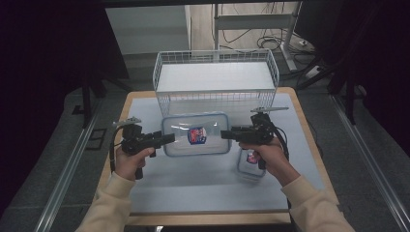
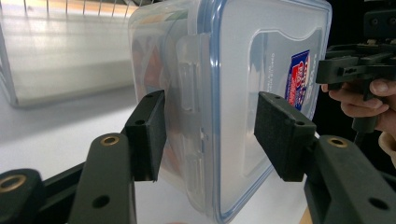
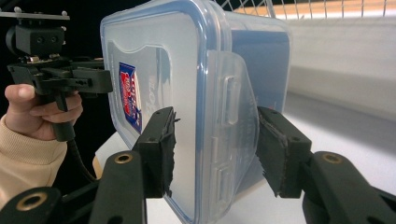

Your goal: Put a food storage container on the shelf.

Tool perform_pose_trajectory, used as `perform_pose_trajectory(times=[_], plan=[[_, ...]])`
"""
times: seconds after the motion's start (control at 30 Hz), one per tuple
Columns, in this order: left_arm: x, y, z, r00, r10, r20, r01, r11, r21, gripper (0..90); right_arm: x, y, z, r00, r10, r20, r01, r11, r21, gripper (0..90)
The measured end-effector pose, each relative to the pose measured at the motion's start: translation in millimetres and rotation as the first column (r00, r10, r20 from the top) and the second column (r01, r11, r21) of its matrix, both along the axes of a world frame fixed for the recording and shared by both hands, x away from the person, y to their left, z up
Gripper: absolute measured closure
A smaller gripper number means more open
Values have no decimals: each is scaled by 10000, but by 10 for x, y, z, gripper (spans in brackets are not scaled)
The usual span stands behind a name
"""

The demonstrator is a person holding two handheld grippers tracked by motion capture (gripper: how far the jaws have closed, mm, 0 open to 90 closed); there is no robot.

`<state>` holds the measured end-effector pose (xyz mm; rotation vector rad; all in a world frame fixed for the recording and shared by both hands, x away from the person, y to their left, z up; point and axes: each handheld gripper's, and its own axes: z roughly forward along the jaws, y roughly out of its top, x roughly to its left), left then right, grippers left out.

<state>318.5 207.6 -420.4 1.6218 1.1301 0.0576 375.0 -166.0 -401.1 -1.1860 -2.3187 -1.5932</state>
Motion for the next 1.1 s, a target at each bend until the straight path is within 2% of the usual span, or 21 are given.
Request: perform_pose_trajectory(times=[0.6, 1.1], plan=[[156, -92, 440, 9972, -112, 733, 109, 9999, 39, 452, 73, -92, 458, 9967, -185, 789, 177, 9998, 107, 492], [409, -181, 638, 9951, -307, 938, 299, 9995, 108, 453, 241, -191, 646, 9941, -428, 997, 409, 9989, 218, 492]])
